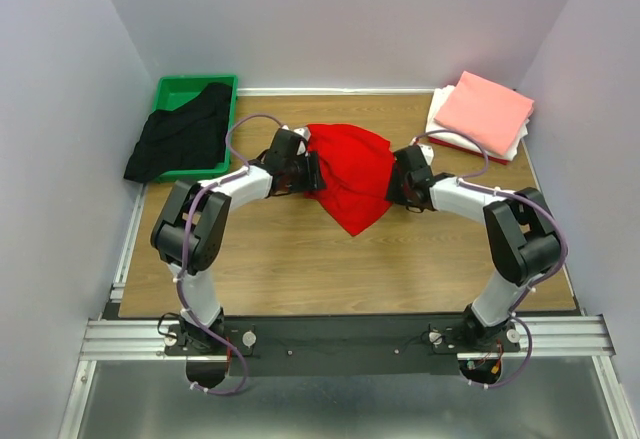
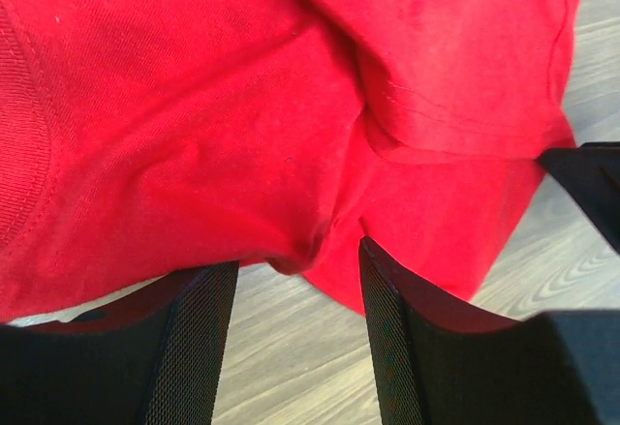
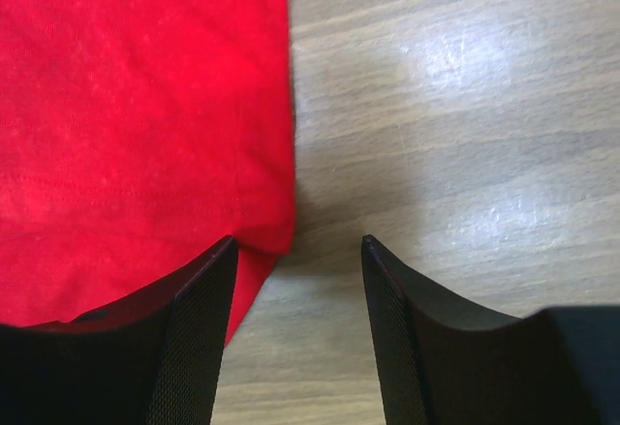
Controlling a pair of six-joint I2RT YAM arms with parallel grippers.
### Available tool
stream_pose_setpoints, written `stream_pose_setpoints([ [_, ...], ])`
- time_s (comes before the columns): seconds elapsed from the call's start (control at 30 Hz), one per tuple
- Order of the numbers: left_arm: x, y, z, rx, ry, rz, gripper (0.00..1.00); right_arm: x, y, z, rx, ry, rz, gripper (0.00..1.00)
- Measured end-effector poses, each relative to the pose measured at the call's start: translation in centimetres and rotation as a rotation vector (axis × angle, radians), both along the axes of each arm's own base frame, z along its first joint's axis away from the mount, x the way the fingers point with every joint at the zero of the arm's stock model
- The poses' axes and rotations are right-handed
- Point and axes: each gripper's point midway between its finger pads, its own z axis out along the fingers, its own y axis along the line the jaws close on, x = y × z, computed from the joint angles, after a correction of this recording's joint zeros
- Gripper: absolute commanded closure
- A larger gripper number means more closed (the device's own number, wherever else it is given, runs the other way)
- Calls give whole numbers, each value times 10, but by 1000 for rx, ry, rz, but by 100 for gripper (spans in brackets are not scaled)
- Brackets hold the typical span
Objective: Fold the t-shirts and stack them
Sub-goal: Flatten the tshirt out
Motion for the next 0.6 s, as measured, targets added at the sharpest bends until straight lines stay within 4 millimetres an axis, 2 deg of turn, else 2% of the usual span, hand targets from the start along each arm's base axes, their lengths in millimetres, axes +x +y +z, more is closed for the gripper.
stream_pose_setpoints([
  [0.03, 0, 0, -2, 3, 3, 1, 41, 1, -1, 0, 0, 0, -3, 42],
  [0.1, 0, -1, -5, 9, 8, 0, 50, 5, -2, 0, 2, -6, -7, 44],
  [0.17, 3, -2, -9, 16, 11, 3, 64, 10, -2, 2, 7, -18, -13, 46],
  [0.27, 8, -3, -9, 28, 3, 5, 68, 13, -1, 1, 7, -23, -10, 51],
  [0.3, 9, -3, -9, 30, 1, 6, 69, 15, -1, 0, 6, -23, -11, 55],
  [0.37, 12, -3, -6, 32, -10, 8, 80, 16, -1, -2, 7, -24, -10, 63],
  [0.4, 13, -3, -5, 33, -14, 8, 82, 17, -1, -2, 8, -25, -8, 68],
  [0.43, 15, -3, -4, 38, -21, 9, 93, 18, 0, -2, 9, -24, -4, 79],
  [0.47, 16, -3, -3, 39, -23, 10, 97, 18, 0, -2, 12, -26, -2, 84],
  [0.5, 16, -2, -3, 42, -27, 11, 100, 18, 1, -3, 14, -24, -2, 95],
  [0.53, 16, -2, -3, 44, -27, 12, 100, 18, 1, -3, 16, -24, 0, 99],
  [0.6, 16, -2, -3, 46, -28, 12, 100, 18, 2, -3, 18, -23, 3, 100],
])
